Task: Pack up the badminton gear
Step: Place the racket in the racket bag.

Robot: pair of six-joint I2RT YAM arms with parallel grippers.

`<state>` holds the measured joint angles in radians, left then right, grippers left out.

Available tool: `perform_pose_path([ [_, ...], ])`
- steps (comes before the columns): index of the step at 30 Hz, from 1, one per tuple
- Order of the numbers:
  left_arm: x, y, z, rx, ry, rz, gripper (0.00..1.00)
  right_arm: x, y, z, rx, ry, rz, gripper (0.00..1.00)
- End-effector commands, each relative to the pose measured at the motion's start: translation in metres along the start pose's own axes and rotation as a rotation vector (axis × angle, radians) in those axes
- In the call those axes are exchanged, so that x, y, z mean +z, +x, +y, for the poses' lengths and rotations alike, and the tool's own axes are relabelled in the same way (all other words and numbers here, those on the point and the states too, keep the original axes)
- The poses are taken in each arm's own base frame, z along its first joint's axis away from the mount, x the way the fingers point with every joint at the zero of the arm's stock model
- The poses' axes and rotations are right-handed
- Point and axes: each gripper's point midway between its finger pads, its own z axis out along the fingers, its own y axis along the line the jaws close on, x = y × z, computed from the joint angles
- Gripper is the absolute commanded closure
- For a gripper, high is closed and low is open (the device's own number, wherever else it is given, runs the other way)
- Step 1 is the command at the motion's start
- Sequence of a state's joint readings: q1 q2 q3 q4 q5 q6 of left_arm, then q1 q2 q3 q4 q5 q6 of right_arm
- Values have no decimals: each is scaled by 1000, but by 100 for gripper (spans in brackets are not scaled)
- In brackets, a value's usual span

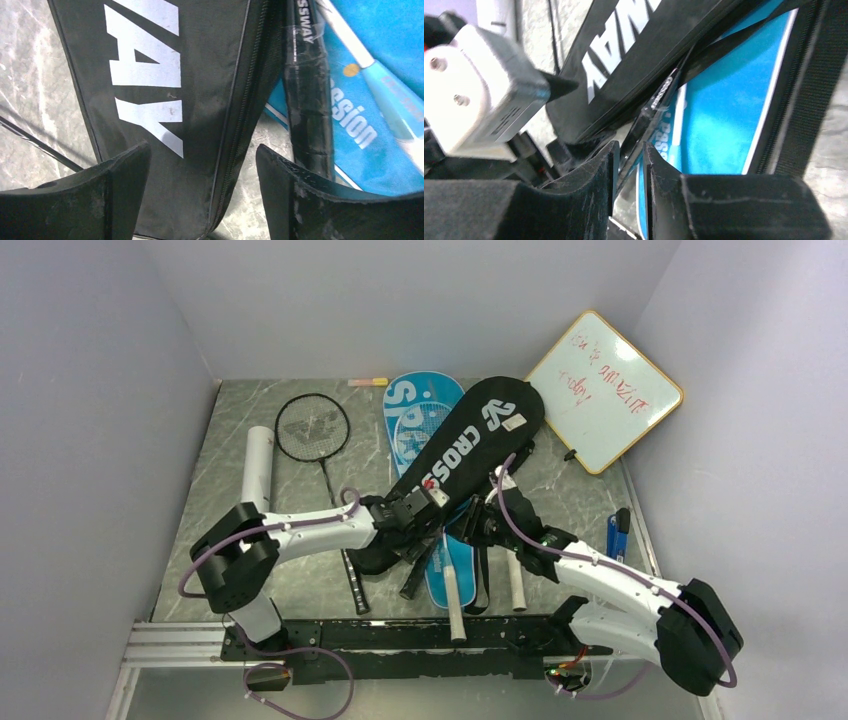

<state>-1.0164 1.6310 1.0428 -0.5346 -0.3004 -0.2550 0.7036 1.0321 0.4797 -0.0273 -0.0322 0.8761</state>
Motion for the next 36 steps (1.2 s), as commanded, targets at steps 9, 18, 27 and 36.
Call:
perform_pose_path([
  [9,10,-7,5,-5,-91,-8,37,-2,37,44,8,-178,122,68],
  [18,9,-11,10,0,-137,-19,60,-3,61,35,42,-160,149,56],
  [27,-10,-27,-3,-38,-51,-61,95,6,76,40,85,-175,168,48],
  [36,-28,-36,-12,-76,17,-82,95,27,84,39,151,-168,179,45],
])
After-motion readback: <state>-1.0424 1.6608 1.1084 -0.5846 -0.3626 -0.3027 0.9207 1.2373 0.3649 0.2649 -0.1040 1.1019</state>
